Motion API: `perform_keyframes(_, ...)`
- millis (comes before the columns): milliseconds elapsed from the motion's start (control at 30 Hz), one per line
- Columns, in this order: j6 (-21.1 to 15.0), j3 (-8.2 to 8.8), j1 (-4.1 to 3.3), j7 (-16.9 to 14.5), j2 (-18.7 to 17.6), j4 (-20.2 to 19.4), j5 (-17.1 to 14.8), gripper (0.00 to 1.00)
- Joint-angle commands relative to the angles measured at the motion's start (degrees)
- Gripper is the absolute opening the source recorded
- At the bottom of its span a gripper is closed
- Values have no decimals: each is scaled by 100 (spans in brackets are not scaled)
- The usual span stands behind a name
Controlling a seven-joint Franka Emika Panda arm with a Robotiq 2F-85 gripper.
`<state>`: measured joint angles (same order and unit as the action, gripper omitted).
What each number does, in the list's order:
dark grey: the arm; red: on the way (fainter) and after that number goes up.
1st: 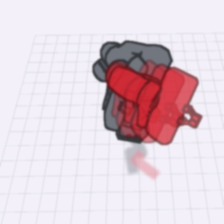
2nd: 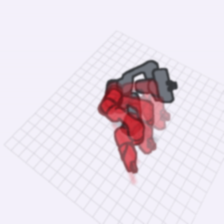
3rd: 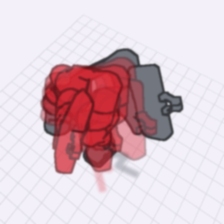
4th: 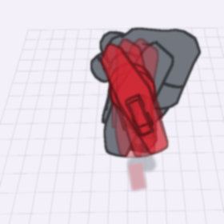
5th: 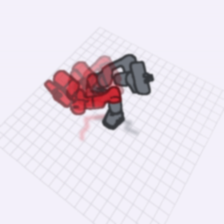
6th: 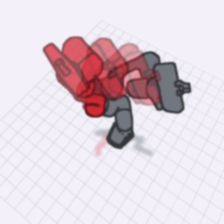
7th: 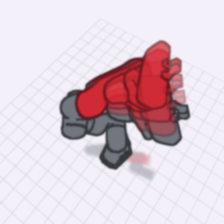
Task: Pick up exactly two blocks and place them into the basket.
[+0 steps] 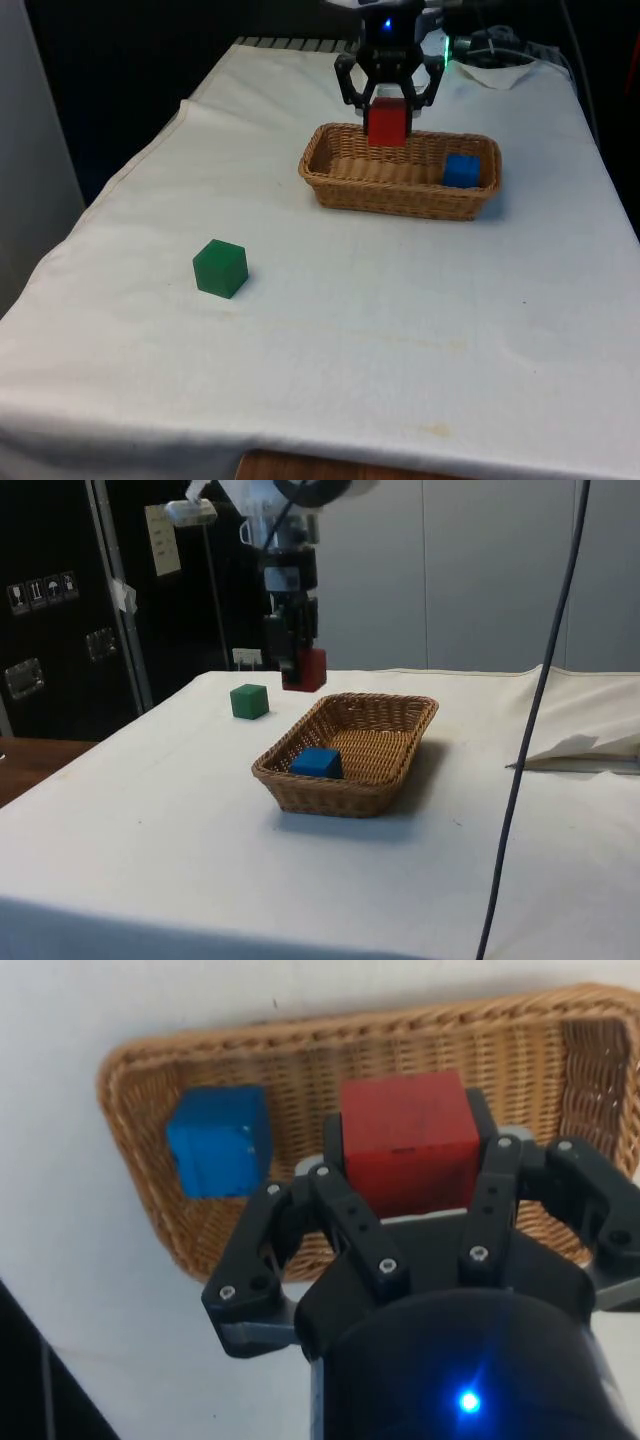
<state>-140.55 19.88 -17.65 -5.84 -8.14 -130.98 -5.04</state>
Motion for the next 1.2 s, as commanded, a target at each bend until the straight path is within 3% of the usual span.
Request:
perform_keyframes(0, -183, 11, -17, 40, 40, -155, 63, 3)
perform_keyframes(67, -315, 6, -17, 17, 52, -298, 40, 3)
perform_keyframes(100, -201, 0, 0, -11, 23, -223, 0, 3)
perform_keyframes(167, -539, 0, -11, -17, 63, -527, 17, 3)
perform_keyframes(367, -980, -17, -6, -80, 57, -940, -23, 3)
perform_keyframes(400, -900, -6, 0, -57, 34, -894, 0, 3)
perform_keyframes(667, -1639, -92, 17, -218, -17, -1461, -155, 3)
perform_keyframes(700, -1547, -29, 0, -115, -29, -1421, -11, 3)
perform_keyframes(733, -1684, -103, 17, -235, -23, -1484, -172, 3)
perform_keyframes(900, -1776, -126, 34, -246, -115, -1490, -212, 5)
perform_keyframes(933, -1776, -132, 34, -246, -126, -1490, -212, 11)
perform_keyframes(1000, -1736, -52, 0, -126, -172, -1461, -46, 33)
perform_keyframes(1033, -1782, -132, 34, -252, -138, -1484, -218, 33)
perform_keyframes(1067, -1782, -132, 34, -252, -138, -1484, -218, 42)
perform_keyframes(1133, -1788, -132, 34, -252, -143, -1484, -218, 62)
perform_keyframes(1167, -1788, -138, 34, -252, -149, -1484, -223, 81)
